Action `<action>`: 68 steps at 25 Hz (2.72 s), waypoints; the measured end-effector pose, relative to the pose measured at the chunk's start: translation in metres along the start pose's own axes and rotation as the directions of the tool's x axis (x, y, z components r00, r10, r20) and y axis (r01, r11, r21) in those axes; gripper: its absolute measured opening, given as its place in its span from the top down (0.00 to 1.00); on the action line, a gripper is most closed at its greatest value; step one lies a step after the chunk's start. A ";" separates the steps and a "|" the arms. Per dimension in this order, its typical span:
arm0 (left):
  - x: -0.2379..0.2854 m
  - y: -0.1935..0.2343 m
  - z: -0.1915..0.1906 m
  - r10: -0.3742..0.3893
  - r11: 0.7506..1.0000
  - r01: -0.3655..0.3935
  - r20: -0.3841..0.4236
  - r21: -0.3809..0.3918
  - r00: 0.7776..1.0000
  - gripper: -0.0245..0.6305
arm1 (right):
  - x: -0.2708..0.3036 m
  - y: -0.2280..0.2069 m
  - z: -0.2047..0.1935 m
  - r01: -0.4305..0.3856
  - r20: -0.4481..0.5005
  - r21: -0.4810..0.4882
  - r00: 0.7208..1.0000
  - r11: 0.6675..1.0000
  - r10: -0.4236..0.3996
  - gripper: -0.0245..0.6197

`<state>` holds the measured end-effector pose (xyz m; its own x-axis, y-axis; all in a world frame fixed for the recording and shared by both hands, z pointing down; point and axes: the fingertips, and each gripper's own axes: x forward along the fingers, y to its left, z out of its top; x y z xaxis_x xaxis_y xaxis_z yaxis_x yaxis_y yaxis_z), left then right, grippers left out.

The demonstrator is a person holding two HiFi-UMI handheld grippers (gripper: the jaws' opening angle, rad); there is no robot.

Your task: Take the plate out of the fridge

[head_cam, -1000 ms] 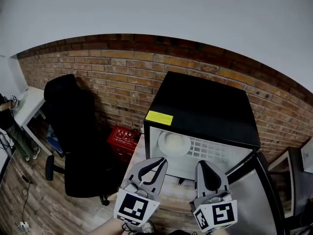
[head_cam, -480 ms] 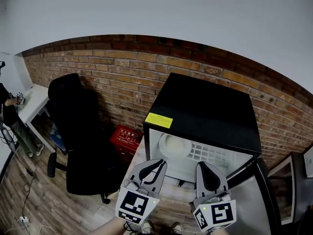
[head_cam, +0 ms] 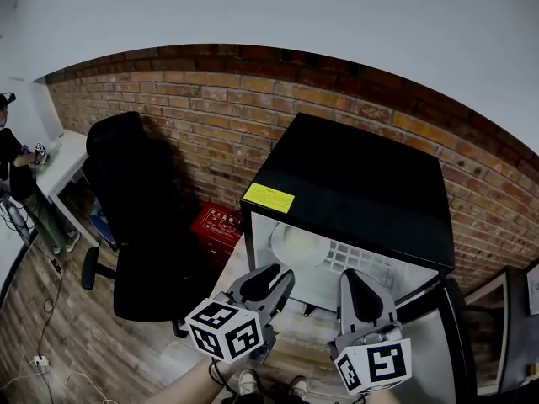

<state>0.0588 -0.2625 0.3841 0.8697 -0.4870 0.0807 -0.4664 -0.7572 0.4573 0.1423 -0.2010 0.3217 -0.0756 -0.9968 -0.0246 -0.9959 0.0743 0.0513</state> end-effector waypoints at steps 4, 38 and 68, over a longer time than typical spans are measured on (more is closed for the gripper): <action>0.011 0.012 -0.010 -0.006 0.986 0.008 0.014 -0.166 1.000 0.72 | 0.005 -0.002 -0.004 -0.004 -0.004 0.012 1.000 1.000 0.005 0.91; 0.072 0.100 -0.085 0.003 0.438 0.061 0.069 -0.897 0.998 0.70 | 0.050 -0.012 -0.066 -0.009 -0.143 0.031 0.990 0.999 0.013 0.91; 0.053 0.092 -0.087 0.089 0.464 -0.080 -0.044 -0.882 0.995 0.93 | 0.042 -0.015 -0.057 -0.018 -0.119 0.039 0.993 0.999 0.023 0.91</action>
<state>0.0756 -0.3205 0.5072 0.8312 -0.5326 0.1595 -0.1435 0.0718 0.9870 0.1568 -0.2455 0.3767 -0.0918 -0.9912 0.0956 -0.9955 0.0935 0.0127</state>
